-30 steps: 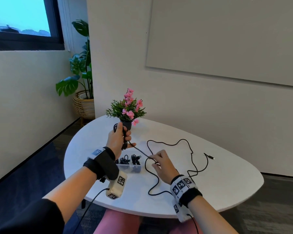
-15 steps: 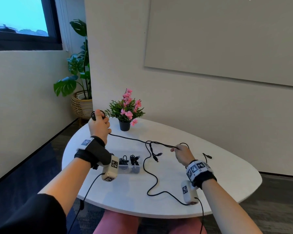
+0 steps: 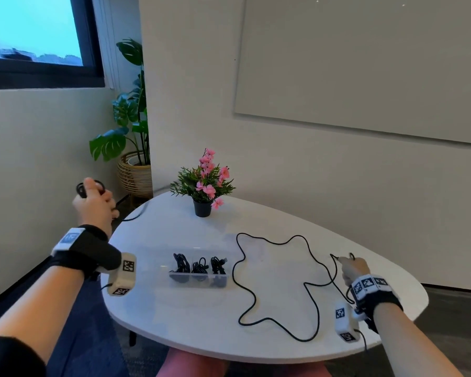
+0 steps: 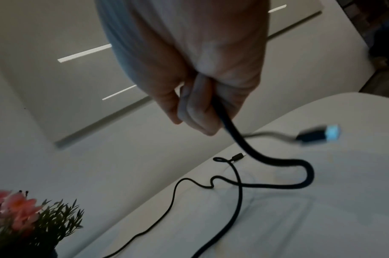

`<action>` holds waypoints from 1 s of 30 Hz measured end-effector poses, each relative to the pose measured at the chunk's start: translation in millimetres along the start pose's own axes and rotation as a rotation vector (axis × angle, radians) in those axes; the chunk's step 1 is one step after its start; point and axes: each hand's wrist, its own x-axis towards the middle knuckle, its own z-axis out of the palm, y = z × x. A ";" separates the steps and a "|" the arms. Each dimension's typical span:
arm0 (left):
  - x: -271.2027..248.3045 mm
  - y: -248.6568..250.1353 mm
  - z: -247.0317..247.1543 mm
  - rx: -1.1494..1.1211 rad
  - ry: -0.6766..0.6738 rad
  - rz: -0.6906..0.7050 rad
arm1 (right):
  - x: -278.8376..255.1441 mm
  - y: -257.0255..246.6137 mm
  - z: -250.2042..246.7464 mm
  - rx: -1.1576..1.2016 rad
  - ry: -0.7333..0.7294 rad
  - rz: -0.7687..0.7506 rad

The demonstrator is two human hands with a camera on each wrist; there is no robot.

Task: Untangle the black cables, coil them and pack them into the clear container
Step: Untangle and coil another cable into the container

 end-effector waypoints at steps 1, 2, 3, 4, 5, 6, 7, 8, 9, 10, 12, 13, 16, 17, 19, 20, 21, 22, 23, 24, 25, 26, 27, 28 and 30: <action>-5.4 -5.3 3.4 0.027 -0.060 -0.024 | -2.7 -2.9 5.9 0.024 -0.037 -0.026; -11.6 -10.7 7.6 0.066 -0.123 -0.042 | -7.4 -6.3 11.3 0.041 -0.057 -0.052; -19.2 -15.8 12.5 0.116 -0.186 -0.052 | -9.6 -10.3 16.6 0.055 -0.078 -0.095; -27.3 -21.0 17.6 0.165 -0.250 -0.055 | -12.2 -14.7 20.6 0.063 -0.093 -0.140; -36.0 -26.0 23.0 0.206 -0.313 -0.054 | -14.1 -19.3 24.6 0.069 -0.120 -0.187; -45.1 -29.8 29.0 0.234 -0.378 -0.055 | -21.4 -26.6 26.8 0.071 -0.142 -0.224; -53.8 -32.7 35.0 0.251 -0.444 -0.057 | -26.7 -33.4 28.1 0.076 -0.183 -0.250; -62.6 -33.9 41.5 0.256 -0.507 -0.067 | -32.4 -40.3 28.3 0.031 -0.222 -0.269; -69.8 -34.5 47.6 0.247 -0.555 -0.085 | -39.8 -47.6 27.3 -0.075 -0.260 -0.298; -77.4 -33.5 53.4 0.219 -0.588 -0.116 | -48.9 -55.7 26.3 -0.215 -0.285 -0.341; -90.2 -31.5 64.1 0.132 -0.626 -0.191 | -63.9 -67.8 28.5 -0.371 -0.303 -0.473; -96.7 -31.1 69.3 0.092 -0.640 -0.222 | -73.0 -74.1 31.7 -0.379 -0.315 -0.546; -118.7 -33.4 83.8 -0.002 -0.644 -0.283 | -112.1 -89.7 49.7 -0.258 -0.454 -0.729; -125.3 -35.5 88.4 -0.026 -0.631 -0.291 | -127.9 -93.6 57.9 -0.214 -0.544 -0.744; -136.2 -38.2 96.3 -0.060 -0.591 -0.286 | -158.4 -98.0 74.1 -0.164 -0.719 -0.737; -139.4 -38.7 98.8 -0.072 -0.562 -0.276 | -171.2 -97.7 80.3 -0.161 -0.770 -0.742; -140.0 -38.9 99.8 -0.080 -0.530 -0.263 | -181.1 -95.4 85.5 -0.156 -0.799 -0.759; -138.5 -38.3 99.3 -0.074 -0.495 -0.254 | -188.7 -92.6 88.6 -0.139 -0.818 -0.783; -135.9 -37.3 98.1 -0.037 -0.466 -0.236 | -194.4 -89.6 89.2 -0.128 -0.828 -0.812; -132.1 -37.4 95.7 0.034 -0.450 -0.210 | -197.4 -87.4 88.1 -0.138 -0.823 -0.851; -129.0 -37.8 93.4 0.148 -0.453 -0.164 | -199.7 -87.4 85.4 -0.165 -0.810 -0.891; -127.4 -38.7 91.2 0.291 -0.478 -0.092 | -201.5 -89.1 82.3 -0.195 -0.790 -0.933; -127.0 -40.8 89.5 0.458 -0.532 0.017 | -202.9 -91.9 79.5 -0.217 -0.766 -0.986; -126.9 -45.9 88.3 0.647 -0.609 0.151 | -205.1 -95.7 76.3 -0.238 -0.721 -1.058; -134.0 -53.2 86.9 1.025 -0.804 0.369 | -207.7 -102.0 73.5 -0.292 -0.564 -1.221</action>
